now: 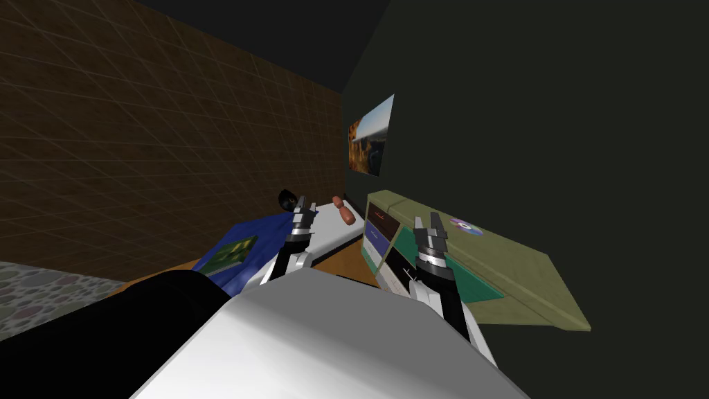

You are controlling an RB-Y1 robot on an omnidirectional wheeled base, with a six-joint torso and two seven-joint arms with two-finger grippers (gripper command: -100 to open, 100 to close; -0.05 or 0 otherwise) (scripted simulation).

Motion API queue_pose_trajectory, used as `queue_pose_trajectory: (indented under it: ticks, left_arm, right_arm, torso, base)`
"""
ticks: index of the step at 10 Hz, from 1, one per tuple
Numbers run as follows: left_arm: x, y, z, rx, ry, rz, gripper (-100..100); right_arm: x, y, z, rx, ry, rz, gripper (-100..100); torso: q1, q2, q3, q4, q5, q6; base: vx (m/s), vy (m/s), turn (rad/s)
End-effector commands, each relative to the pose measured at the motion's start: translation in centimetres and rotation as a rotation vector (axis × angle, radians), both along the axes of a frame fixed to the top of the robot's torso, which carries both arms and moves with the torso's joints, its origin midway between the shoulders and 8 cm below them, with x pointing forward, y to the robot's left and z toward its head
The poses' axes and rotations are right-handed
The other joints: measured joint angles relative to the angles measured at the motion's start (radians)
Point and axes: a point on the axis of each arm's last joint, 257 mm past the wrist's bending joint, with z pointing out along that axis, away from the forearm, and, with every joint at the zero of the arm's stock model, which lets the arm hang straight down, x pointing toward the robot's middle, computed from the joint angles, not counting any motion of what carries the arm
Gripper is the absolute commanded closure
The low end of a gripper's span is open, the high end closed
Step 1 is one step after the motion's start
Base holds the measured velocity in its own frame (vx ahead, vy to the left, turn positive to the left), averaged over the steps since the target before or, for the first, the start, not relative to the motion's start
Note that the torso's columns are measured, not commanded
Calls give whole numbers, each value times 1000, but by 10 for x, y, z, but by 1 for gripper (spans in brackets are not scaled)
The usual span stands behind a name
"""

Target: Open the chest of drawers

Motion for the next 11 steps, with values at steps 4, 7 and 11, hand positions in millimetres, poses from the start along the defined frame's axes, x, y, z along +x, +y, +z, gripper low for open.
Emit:
queue_pose_trajectory:
  ticks: [4, 7, 11]
  left_arm:
    - [0, 0, 0, 0, 0, 0, 0]
    - [0, 0, 0, 0, 0, 0, 0]
    - [0, 0, 0, 0, 0, 0, 0]
  right_arm:
    - [0, 0, 0, 0, 0, 0, 0]
    - [0, 0, 0, 0, 0, 0, 0]
    - [10, 2, -19, -93, 66, -11, -100]
  torso:
    - [0, 248, -497, 248, 0, 0]
    - [0, 470, -939, 470, 0, 0]
    - [1, 725, -1451, 724, 0, 0]
  base:
    - [0, 0, 0]
    - [0, 0, 0]
    - [-3, 20, 32]
